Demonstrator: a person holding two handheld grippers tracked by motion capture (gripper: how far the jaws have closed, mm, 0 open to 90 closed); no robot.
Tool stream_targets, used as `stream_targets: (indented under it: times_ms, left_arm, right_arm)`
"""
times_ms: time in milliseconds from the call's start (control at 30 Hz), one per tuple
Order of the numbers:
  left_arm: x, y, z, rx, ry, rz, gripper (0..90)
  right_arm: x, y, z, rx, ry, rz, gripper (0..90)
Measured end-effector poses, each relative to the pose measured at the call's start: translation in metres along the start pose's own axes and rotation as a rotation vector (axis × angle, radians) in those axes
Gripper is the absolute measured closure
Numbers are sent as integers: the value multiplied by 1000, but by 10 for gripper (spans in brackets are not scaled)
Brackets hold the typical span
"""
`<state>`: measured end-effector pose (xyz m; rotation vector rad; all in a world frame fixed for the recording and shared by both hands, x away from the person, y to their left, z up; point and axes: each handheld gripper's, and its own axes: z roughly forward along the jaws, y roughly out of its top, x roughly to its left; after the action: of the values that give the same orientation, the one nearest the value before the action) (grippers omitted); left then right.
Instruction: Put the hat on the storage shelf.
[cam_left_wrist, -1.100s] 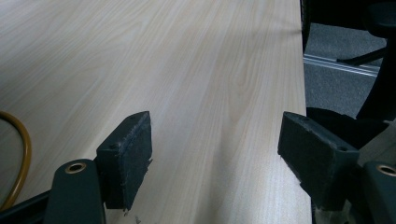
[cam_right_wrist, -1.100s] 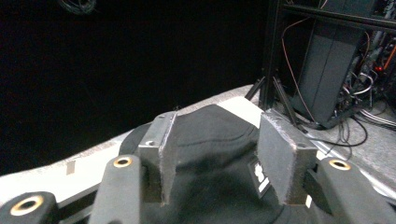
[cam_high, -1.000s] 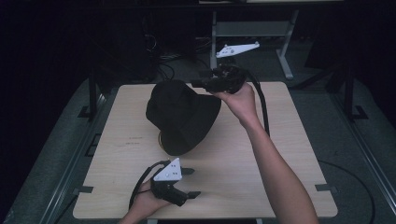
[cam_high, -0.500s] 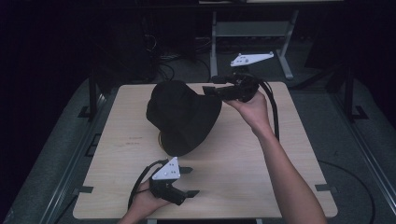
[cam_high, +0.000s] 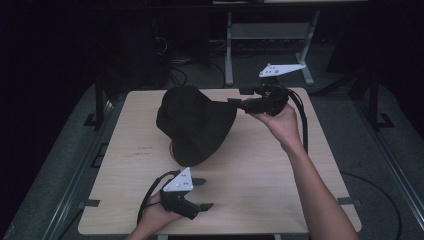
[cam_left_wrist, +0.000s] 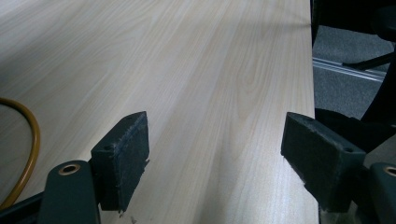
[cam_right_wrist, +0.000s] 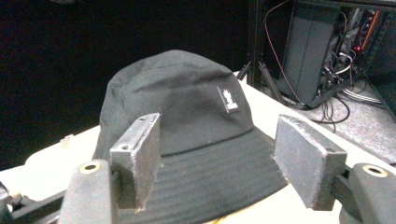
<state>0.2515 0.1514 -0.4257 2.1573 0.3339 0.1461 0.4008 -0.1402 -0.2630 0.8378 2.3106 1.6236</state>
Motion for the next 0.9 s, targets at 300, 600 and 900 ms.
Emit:
stream_targets:
  times_ms: [300,600,900]
  left_arm:
    - [-1,0,1,-4,-1,-10,225]
    - [0,0,1,6,-4,-7,222]
    - [0,0,0,4,-1,-11,219]
  right_arm:
    - [-6,-14,-14,-12,-10,29,300]
    - [-12,-29,-26,-10,-25,52,292]
    - [-16,-44,-30,-3,-26,68,287]
